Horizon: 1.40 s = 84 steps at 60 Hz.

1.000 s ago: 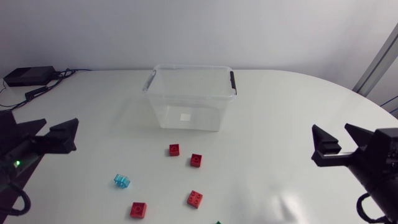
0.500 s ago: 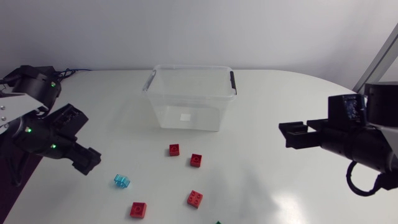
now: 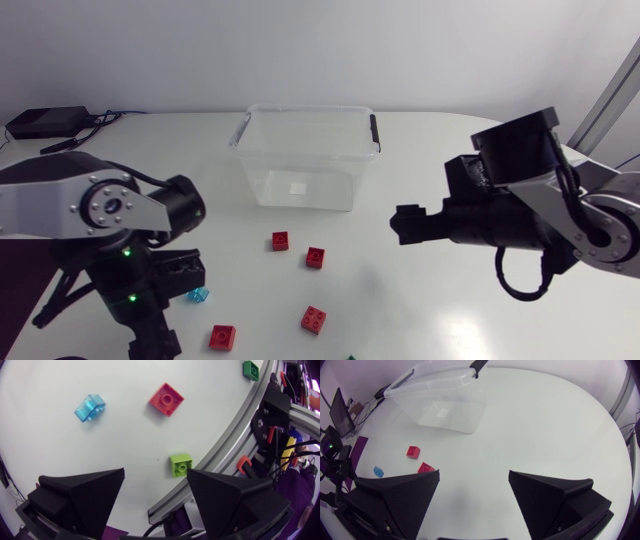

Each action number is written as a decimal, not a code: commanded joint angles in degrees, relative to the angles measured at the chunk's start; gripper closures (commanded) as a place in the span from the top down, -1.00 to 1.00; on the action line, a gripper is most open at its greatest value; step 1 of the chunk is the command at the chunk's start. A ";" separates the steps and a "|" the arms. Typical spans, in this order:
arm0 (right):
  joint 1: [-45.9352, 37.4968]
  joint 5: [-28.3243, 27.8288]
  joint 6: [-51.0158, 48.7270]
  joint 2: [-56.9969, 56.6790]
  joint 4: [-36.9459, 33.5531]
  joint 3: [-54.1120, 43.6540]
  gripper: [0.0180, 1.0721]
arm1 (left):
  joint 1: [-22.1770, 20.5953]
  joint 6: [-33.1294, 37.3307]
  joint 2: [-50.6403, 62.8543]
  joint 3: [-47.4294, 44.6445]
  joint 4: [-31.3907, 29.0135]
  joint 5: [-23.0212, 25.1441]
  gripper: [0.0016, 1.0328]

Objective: Place the duplo bricks in the container

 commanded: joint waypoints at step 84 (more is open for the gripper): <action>22.45 -0.21 11.28 10.11 -9.14 5.36 0.90 | 0.57 -14.09 16.80 8.65 0.94 4.61 -0.59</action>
